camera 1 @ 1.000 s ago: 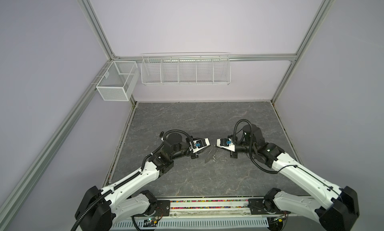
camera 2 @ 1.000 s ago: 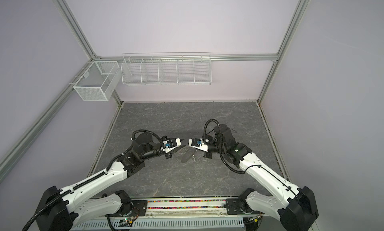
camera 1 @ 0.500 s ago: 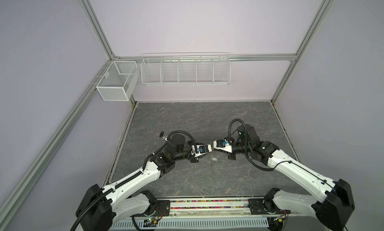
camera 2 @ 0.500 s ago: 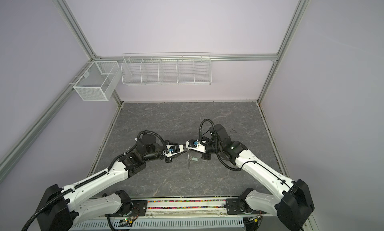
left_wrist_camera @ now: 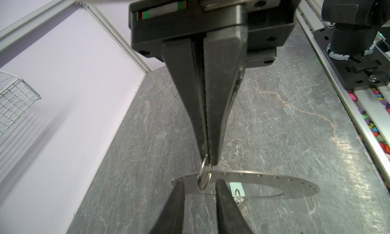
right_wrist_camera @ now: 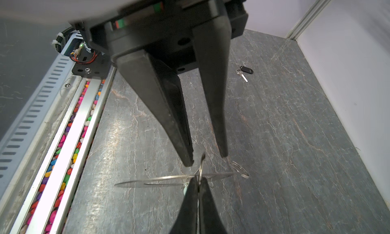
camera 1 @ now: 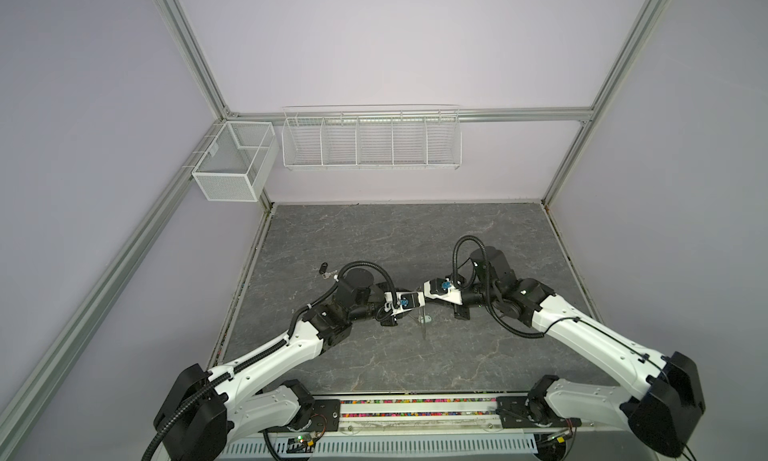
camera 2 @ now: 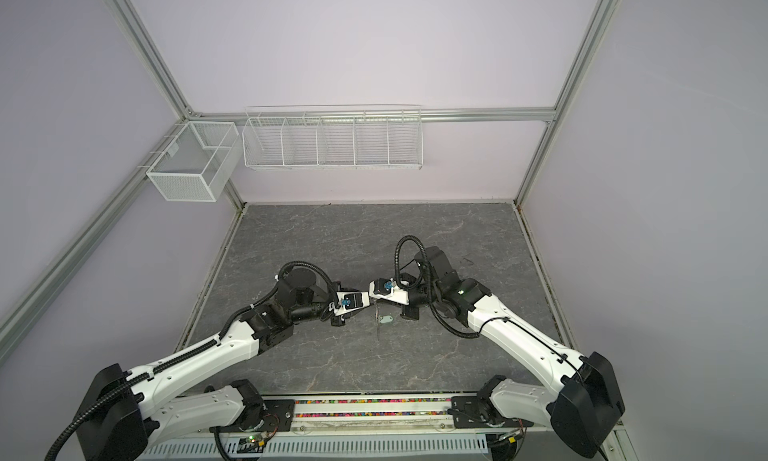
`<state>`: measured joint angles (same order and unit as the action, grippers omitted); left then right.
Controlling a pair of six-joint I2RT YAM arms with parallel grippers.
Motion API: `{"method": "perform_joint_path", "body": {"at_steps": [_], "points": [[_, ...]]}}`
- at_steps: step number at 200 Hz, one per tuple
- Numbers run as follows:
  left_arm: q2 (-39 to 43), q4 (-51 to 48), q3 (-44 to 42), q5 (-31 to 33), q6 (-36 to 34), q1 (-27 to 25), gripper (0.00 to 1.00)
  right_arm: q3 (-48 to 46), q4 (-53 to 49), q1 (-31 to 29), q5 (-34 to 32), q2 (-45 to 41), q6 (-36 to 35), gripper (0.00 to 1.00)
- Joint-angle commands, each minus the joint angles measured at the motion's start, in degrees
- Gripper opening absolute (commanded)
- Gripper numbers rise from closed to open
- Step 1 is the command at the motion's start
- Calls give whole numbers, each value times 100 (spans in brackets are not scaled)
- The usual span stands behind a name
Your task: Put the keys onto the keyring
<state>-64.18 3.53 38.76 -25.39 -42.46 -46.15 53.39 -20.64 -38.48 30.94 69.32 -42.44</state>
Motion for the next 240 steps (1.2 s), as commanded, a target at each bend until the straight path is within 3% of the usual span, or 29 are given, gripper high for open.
{"method": "perform_joint_path", "body": {"at_steps": [1,131,188,240], "points": [[-23,-73,175,-124,-123,-34,24,187,-71,-58,184,61,-55,7],[-208,34,246,-351,-52,-91,0,247,-155,-103,81,203,-41,9],[-65,348,25,-25,-206,-154,0,93,-177,-66,-421,-46,68,33],[234,833,-378,315,-505,-211,0,-266,-95,141,-778,-523,376,35]]}}
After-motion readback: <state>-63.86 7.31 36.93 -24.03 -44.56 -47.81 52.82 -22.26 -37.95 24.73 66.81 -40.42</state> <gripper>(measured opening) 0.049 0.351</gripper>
